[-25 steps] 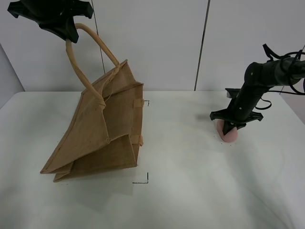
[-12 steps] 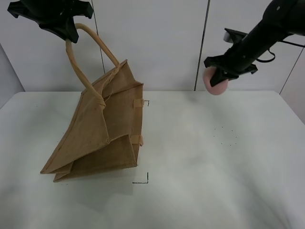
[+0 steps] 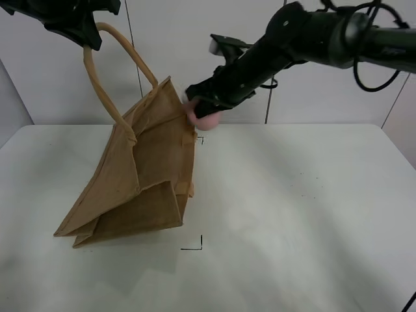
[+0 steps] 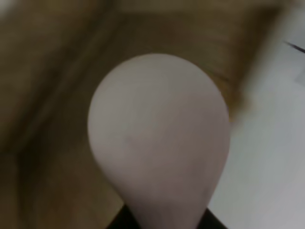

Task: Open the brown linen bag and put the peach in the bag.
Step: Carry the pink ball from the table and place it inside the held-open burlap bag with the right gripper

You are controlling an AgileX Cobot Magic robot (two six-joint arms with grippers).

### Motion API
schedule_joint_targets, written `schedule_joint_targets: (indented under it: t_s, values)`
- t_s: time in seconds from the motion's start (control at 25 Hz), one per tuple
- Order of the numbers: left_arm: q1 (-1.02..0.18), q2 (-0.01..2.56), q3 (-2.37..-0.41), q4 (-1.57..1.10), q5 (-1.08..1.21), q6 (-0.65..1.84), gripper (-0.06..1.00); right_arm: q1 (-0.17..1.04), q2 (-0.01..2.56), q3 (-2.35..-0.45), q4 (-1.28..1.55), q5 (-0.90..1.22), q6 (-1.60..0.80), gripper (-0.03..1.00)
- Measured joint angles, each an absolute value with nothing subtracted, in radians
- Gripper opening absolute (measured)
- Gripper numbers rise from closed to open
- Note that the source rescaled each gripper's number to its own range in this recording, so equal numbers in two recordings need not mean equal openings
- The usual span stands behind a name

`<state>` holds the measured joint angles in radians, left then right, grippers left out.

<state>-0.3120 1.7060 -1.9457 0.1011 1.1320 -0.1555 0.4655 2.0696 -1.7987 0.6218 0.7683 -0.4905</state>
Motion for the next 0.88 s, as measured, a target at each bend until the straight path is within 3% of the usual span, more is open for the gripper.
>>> schedule_joint_targets:
  t_s: [0.44,0.72,0.8,0.88]
  values:
    - [-0.312,1.706,-1.946,0.101,1.133,-0.147,0.0,0.633,2.262,-1.799,0.704,0.453,-0.613,0.0]
    - [-0.312,1.706,-1.946,0.101,1.133,-0.147,0.0,0.665,2.324,-1.799,0.71,0.424,-0.689,0.02]
    - [-0.312,1.706,-1.946,0.101,1.133,-0.146,0.0,0.665,2.324,-1.799,0.71,0.414,-0.693,0.17]
    - [-0.312,1.706,-1.946,0.101,1.133,-0.145,0.0,0.665,2.324,-1.799,0.71,0.403,-0.693,0.48]
